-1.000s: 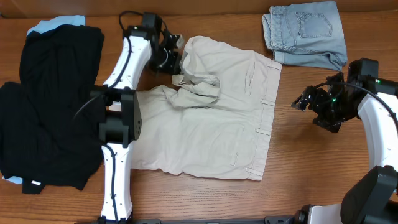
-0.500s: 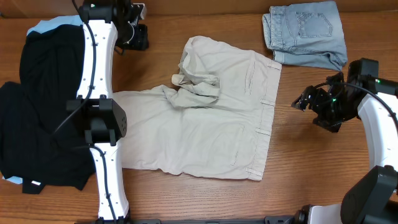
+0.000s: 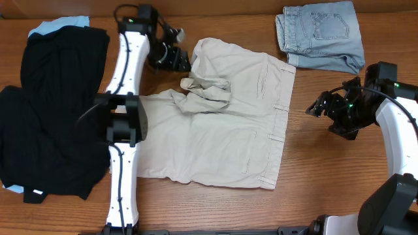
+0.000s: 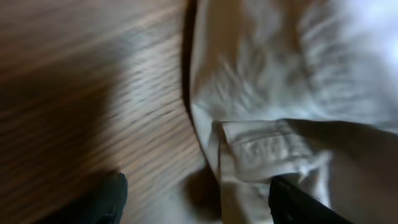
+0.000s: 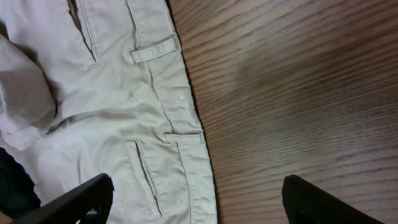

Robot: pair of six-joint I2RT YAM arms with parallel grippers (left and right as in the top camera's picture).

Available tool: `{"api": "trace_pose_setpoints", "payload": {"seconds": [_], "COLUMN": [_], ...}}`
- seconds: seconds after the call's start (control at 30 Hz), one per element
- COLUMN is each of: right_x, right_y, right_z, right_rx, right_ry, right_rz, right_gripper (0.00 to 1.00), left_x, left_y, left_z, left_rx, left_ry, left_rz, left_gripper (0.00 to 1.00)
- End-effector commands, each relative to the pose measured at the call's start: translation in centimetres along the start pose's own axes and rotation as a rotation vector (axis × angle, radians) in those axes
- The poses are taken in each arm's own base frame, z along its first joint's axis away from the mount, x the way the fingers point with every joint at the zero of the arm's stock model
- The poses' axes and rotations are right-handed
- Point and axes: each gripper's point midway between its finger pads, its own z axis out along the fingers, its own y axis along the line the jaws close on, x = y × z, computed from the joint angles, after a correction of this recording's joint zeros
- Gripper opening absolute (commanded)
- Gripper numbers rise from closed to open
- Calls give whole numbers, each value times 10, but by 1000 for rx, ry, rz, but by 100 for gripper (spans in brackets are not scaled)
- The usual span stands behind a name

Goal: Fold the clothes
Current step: 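Grasp the shorts' waistband with the left gripper and adjust it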

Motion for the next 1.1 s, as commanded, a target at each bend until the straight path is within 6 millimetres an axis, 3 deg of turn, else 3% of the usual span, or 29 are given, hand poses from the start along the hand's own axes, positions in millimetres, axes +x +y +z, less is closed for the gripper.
{"api": "trace_pose_setpoints", "payload": {"seconds": [0.0, 0.27, 0.5, 0.77, 0.97, 1.07], "right_x": [-5, -5, -6, -6, -6, -6], "right_y": [7, 7, 6, 4, 4, 4], "right_z": [-10, -10, -10, -10, -10, -10], "right_rx": [-7, -7, 0, 7, 7, 7], "right_ry": [-39, -38, -41, -42, -42, -42], "right_rz": [-30, -30, -30, -30, -30, -30], "right_gripper": [90, 90, 90, 91, 90, 90], "left_x": [-5, -17, -20, -19, -16, -14], "left_y": [-15, -47, -71, -76, -74, -72], "left_z": [9, 16, 12, 7, 1, -5], "left_rx": [43, 132, 255, 271, 233, 192], "left_ry": [-11, -55, -78, -75, -53, -41], "left_rz": [93, 152, 155, 150, 122, 113], "left_gripper": [76, 73, 62, 51, 29, 24]}}
